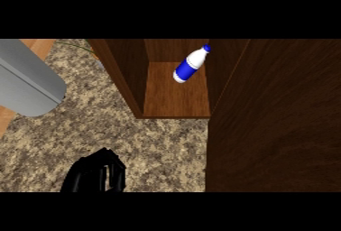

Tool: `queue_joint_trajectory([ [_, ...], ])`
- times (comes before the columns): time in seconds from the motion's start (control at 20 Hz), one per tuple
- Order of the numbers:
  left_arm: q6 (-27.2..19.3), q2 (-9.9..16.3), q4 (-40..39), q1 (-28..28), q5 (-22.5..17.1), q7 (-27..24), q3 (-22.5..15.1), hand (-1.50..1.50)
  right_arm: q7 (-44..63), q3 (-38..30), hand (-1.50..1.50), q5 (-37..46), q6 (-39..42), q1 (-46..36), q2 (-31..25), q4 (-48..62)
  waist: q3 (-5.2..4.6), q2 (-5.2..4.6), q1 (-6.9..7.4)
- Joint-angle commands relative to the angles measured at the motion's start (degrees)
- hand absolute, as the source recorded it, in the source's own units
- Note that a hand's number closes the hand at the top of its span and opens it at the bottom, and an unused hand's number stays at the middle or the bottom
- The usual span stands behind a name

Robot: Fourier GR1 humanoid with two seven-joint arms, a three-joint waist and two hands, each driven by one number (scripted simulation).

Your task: Pick up the bottled water, place it into the cabinet and close the cabinet

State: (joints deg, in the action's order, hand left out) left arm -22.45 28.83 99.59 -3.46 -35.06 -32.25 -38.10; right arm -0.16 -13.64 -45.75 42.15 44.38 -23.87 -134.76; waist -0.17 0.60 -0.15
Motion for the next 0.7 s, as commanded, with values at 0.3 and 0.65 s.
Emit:
queue_joint_trajectory([
  [0.3,8.33,11.46,8.34,-9.16,-8.5,-1.68,10.57,-1.5,1.7,2.92,1.5,7.83,1.97,1.3,0.59,-16.75,-0.2,0.46,-0.01],
  [0.65,10.73,15.67,9.79,-15.15,-10.79,-4.24,16.04,-1.5,4.46,8.88,1.5,9.06,1.58,-0.46,-1.06,-18.7,-0.51,0.85,0.64],
])
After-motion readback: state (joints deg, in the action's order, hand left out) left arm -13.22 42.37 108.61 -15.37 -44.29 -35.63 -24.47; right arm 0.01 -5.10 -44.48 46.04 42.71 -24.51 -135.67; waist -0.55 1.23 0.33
